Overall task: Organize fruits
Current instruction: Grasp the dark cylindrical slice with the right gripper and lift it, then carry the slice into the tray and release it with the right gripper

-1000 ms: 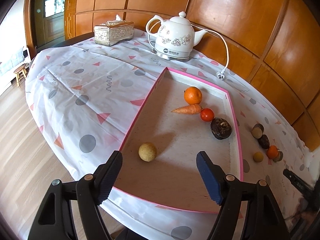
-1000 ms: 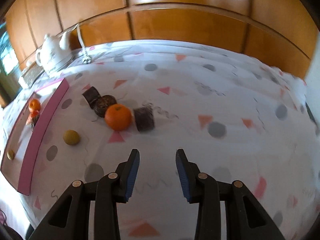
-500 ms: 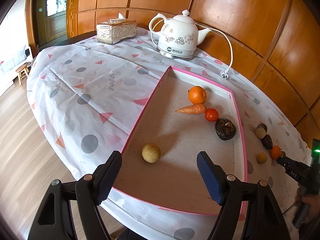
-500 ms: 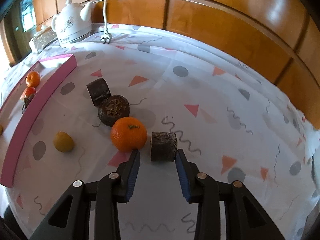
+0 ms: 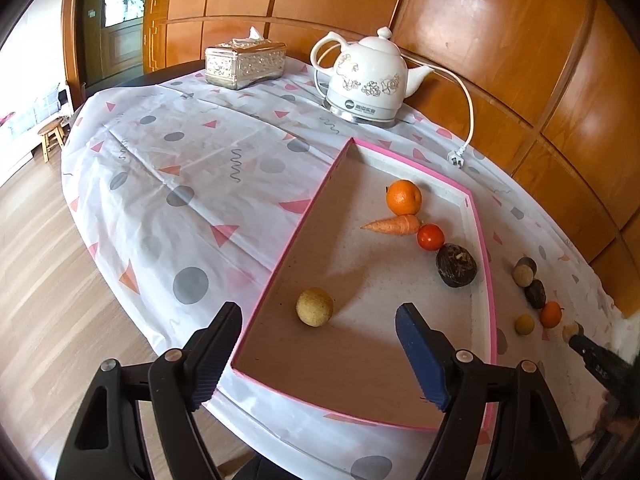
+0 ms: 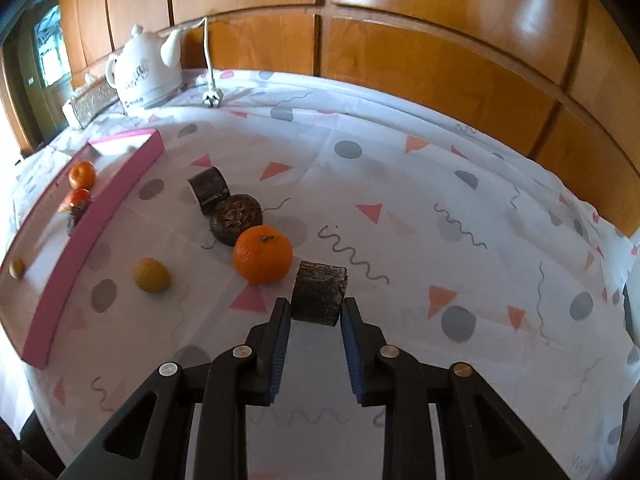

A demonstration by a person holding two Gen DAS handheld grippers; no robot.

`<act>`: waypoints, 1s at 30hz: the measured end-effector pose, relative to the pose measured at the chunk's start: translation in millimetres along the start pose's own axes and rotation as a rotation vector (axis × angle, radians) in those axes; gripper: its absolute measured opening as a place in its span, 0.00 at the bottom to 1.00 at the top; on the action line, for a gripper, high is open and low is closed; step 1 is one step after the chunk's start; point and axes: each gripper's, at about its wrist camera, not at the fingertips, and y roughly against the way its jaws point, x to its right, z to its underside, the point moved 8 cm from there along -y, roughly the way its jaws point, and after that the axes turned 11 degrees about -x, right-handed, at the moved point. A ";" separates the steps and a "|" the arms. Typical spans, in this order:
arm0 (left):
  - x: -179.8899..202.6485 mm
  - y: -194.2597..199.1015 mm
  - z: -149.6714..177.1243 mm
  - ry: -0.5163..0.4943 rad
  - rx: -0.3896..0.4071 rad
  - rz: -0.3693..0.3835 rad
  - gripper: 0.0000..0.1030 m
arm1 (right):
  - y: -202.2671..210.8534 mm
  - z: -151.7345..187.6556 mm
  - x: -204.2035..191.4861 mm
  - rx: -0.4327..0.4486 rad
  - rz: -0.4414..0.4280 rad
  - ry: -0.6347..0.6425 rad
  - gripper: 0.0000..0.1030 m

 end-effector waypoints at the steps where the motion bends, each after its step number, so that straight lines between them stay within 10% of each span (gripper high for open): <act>1: -0.6 1.1 0.2 0.002 0.002 0.001 0.77 | 4.2 3.1 0.2 0.003 -0.003 -0.007 0.25; 10: -6.5 10.1 0.4 0.026 0.028 -0.001 0.80 | 42.9 15.9 -23.5 0.059 -0.086 -0.006 0.25; 30: -16.6 10.2 2.1 0.052 0.027 0.007 0.80 | 63.8 -22.9 -219.2 0.079 -0.357 0.354 0.24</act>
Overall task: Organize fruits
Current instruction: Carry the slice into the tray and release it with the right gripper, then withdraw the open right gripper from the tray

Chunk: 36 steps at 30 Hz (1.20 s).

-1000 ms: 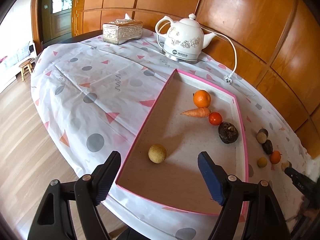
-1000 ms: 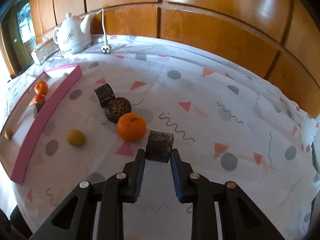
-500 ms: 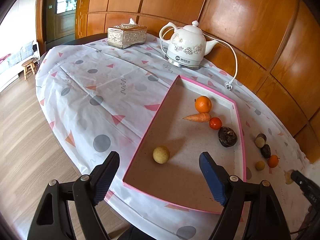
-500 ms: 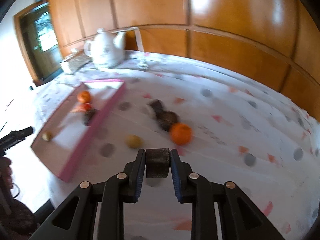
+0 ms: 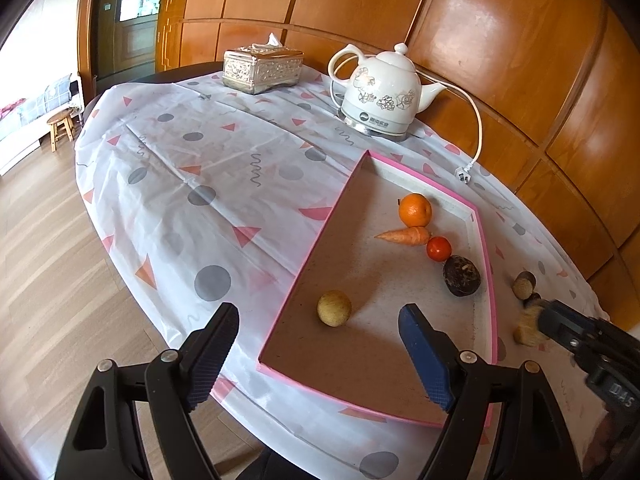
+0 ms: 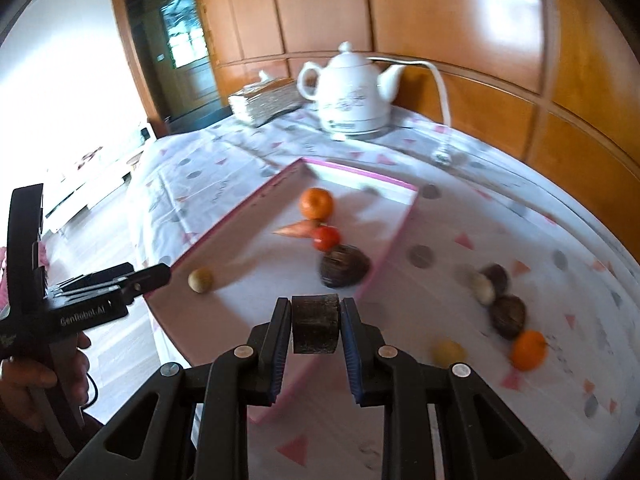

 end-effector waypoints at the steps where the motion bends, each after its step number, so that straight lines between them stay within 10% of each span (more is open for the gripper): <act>1: -0.7 -0.4 0.1 0.002 -0.001 0.000 0.80 | -3.4 -2.4 -3.5 -0.003 0.001 0.007 0.24; 16: -6.7 -6.0 0.8 0.020 -0.015 -0.001 0.80 | -50.6 -31.3 -13.7 -0.055 0.041 -0.012 0.37; 36: 3.6 -1.4 2.4 -0.005 -0.005 0.005 0.80 | 8.7 33.4 58.8 0.021 0.204 -0.241 0.37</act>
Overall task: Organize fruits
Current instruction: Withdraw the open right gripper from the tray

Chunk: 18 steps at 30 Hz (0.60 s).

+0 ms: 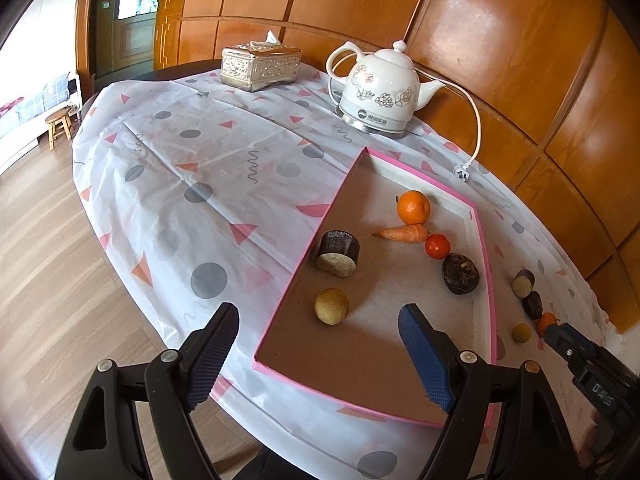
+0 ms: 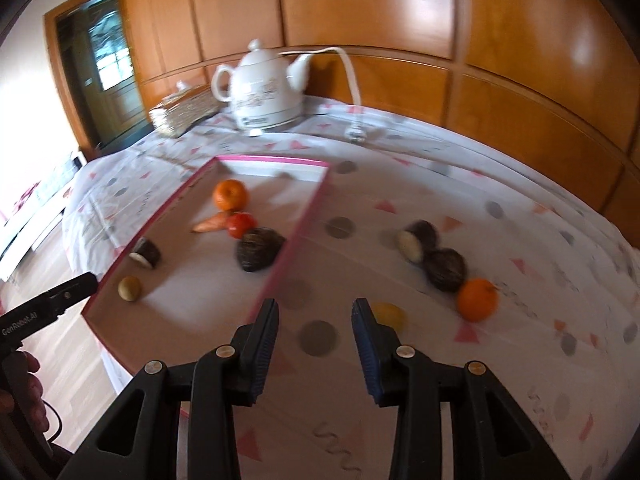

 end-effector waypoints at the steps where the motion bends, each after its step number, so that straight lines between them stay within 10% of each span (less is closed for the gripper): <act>1: 0.7 0.1 0.0 -0.002 -0.001 0.001 0.80 | 1.9 2.6 5.5 0.003 0.007 -0.013 0.37; 18: 20.8 -1.2 4.3 -0.066 -0.011 0.002 0.80 | 11.4 57.8 100.0 -0.018 0.131 -0.247 0.37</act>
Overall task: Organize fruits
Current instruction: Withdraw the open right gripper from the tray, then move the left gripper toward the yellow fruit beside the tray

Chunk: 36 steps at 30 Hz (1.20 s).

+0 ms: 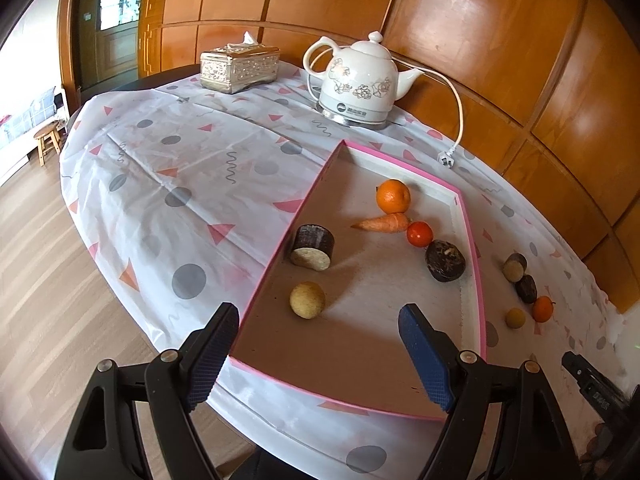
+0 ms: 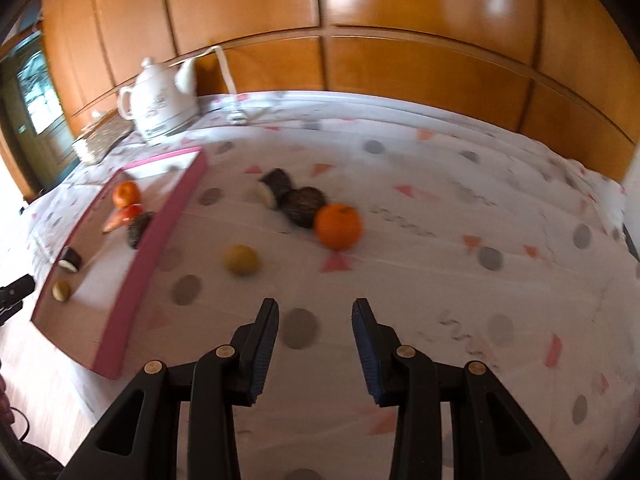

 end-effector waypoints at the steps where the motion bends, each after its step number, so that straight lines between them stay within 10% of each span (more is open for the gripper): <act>1: 1.0 -0.1 -0.1 -0.004 0.000 0.000 0.80 | 0.7 1.5 7.6 0.002 0.011 -0.017 0.37; 21: 40.3 -4.4 1.9 -0.139 -0.016 0.022 0.80 | 18.2 52.4 156.1 0.015 0.218 -0.362 0.38; 36: 134.0 -4.5 5.7 -0.467 -0.060 0.142 0.80 | 25.7 65.7 193.6 0.036 0.254 -0.455 0.38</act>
